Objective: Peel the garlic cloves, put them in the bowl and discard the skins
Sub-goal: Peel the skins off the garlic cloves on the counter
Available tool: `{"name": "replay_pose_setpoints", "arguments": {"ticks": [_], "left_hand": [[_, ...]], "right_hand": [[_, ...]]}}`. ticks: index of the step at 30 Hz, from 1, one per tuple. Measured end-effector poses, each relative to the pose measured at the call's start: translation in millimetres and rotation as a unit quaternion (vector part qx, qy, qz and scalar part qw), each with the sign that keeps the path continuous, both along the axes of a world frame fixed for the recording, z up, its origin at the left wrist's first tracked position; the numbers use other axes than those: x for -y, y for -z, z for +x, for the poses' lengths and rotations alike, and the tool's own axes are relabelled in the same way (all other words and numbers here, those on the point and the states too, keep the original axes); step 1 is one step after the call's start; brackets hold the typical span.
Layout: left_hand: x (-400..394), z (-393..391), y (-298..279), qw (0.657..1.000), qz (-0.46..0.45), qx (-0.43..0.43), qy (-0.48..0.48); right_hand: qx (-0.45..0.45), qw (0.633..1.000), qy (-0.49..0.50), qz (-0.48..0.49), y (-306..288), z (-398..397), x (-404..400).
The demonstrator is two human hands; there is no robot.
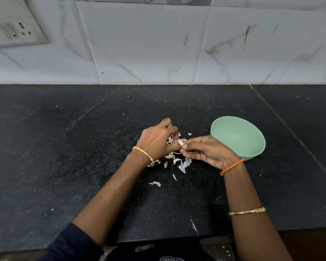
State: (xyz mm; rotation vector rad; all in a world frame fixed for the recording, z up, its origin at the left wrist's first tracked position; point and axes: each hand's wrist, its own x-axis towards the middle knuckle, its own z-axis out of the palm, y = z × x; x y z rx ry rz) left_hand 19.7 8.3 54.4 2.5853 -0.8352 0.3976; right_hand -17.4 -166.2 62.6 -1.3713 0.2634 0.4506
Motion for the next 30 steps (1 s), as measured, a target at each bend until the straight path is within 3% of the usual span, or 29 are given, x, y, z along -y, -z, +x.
{"name": "replay_pose_setpoints", "arguments": {"ticks": [18,23,30], "left_hand": [[-1.9,8.7,2.4,0.997,-0.032,0.032,-0.065],[-12.6,18.1,-1.5,0.993,-0.031,-0.018,-0.112],[-4.0,5.4,13.2,0.991,-0.081,-0.091,-0.048]], "right_hand": [[-0.009,0.998,0.046,-0.029,-0.1,8.4,-1.0],[-0.024,0.998,0.051,0.002,6.3,6.5,6.0],[-0.041,0.997,0.051,0.051,8.7,6.2,1.1]]}}
